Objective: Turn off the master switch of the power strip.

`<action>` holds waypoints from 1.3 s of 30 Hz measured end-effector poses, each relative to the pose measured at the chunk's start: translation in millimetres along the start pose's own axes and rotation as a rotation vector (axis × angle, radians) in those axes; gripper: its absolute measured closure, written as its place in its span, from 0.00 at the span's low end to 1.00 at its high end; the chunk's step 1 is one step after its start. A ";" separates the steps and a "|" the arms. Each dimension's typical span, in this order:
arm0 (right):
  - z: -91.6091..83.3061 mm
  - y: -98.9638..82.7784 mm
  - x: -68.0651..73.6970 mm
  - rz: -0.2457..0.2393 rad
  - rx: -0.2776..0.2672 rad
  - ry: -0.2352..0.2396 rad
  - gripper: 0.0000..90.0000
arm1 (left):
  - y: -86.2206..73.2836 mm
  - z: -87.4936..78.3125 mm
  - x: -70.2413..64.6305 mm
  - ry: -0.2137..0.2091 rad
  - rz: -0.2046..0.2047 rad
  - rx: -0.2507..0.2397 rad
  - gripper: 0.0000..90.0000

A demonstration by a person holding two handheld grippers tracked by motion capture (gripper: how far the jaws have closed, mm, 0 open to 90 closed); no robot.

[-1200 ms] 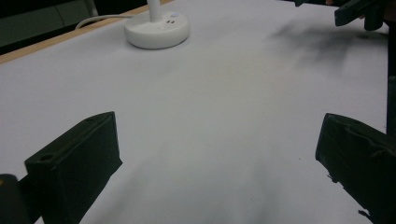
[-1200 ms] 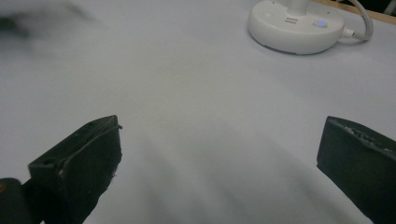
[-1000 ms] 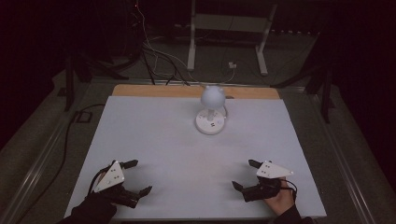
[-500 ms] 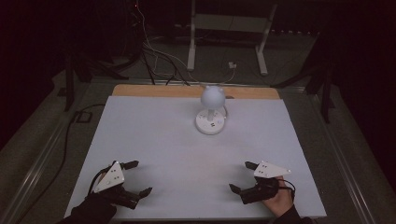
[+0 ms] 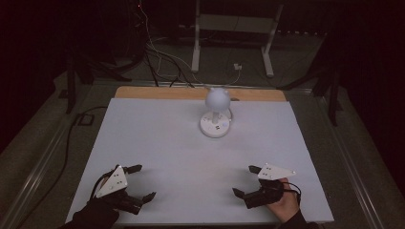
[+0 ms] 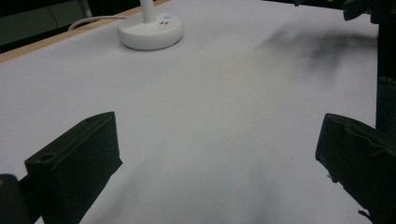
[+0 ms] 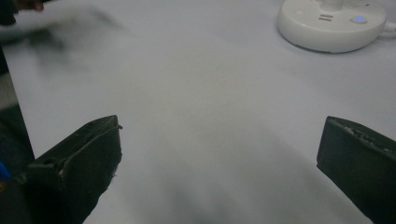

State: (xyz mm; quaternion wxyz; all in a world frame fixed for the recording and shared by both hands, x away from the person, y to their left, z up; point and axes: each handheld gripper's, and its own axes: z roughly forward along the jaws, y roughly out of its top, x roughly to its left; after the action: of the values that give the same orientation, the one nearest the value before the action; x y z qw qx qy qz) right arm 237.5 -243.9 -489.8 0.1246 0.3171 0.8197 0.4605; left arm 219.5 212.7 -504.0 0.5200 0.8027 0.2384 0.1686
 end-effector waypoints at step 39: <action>-2.4 65.9 5.4 -0.059 -0.055 0.003 0.00 | 0.6 -1.3 0.0 -0.008 -0.007 -0.002 0.00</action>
State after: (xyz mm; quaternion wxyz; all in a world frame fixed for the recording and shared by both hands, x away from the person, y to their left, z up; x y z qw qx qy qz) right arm 258.9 -217.4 -433.0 0.1454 0.2885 0.8158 0.4797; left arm 218.9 213.4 -502.9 0.5226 0.8019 0.2389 0.1636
